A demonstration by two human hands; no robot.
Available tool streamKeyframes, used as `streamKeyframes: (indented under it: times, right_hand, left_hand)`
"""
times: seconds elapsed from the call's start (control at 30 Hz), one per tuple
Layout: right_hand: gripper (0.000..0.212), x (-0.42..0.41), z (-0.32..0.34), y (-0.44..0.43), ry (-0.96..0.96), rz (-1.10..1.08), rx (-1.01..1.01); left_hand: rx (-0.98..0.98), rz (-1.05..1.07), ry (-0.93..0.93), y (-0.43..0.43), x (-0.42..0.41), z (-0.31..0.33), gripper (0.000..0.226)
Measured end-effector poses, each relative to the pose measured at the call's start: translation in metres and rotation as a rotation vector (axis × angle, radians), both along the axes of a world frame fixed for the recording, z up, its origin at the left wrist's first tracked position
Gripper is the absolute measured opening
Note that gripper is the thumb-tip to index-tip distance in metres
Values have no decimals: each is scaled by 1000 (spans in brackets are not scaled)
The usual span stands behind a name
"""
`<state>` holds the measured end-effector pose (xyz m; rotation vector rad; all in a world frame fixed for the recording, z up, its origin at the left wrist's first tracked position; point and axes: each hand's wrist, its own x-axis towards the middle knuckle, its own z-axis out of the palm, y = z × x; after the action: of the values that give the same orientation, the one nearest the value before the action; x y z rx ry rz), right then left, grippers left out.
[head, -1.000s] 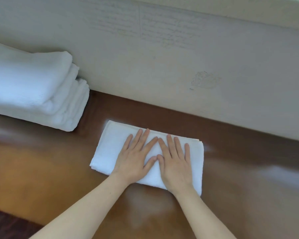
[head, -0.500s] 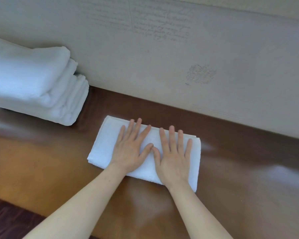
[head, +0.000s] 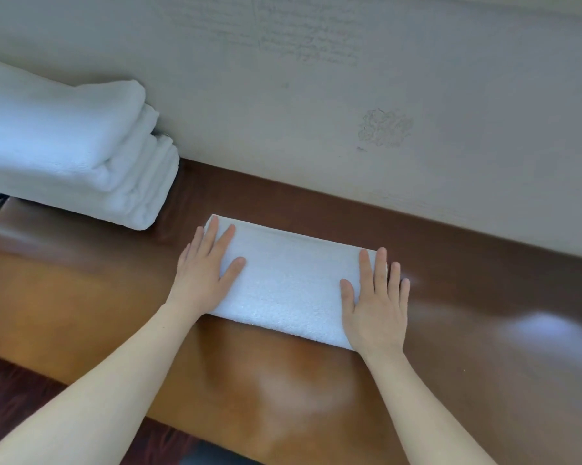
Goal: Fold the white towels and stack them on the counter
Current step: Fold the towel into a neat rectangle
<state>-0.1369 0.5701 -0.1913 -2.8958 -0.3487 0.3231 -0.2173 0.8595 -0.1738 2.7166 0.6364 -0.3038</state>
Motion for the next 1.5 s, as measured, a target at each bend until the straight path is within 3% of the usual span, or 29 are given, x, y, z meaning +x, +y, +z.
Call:
streamKeyframes:
  times: [0.17, 0.37, 0.57, 0.73, 0.87, 1.17, 1.33, 1.5]
  right_hand:
    - [69, -2, 13, 13, 17, -10, 37]
    - [57, -2, 21, 28, -43, -73, 36]
    - [58, -1, 29, 37, -7, -143, 93]
    - [51, 2, 39, 39, 18, -217, 190]
    - [47, -3, 46, 40, -22, -256, 226]
    - [41, -2, 89, 52, -215, -224, 322]
    - [40, 4, 135, 74, -214, -164, 406]
    - [35, 0, 189, 126, -241, -74, 533]
  left_hand:
    - [-222, 291, -259, -6, 3, 14, 43]
    - [-477, 611, -339, 7, 19, 28, 49]
    - [-577, 591, -287, 15, 23, 33, 56]
    - [-528, 546, -102, 21, 25, 31, 69]
    - [-510, 463, -37, 24, 29, 35, 51]
    - [-662, 424, -120, 48, 20, 64, 42]
    - [-634, 438, -268, 69, 5, 128, 43]
    - [-564, 512, -469, 125, -26, 197, 76]
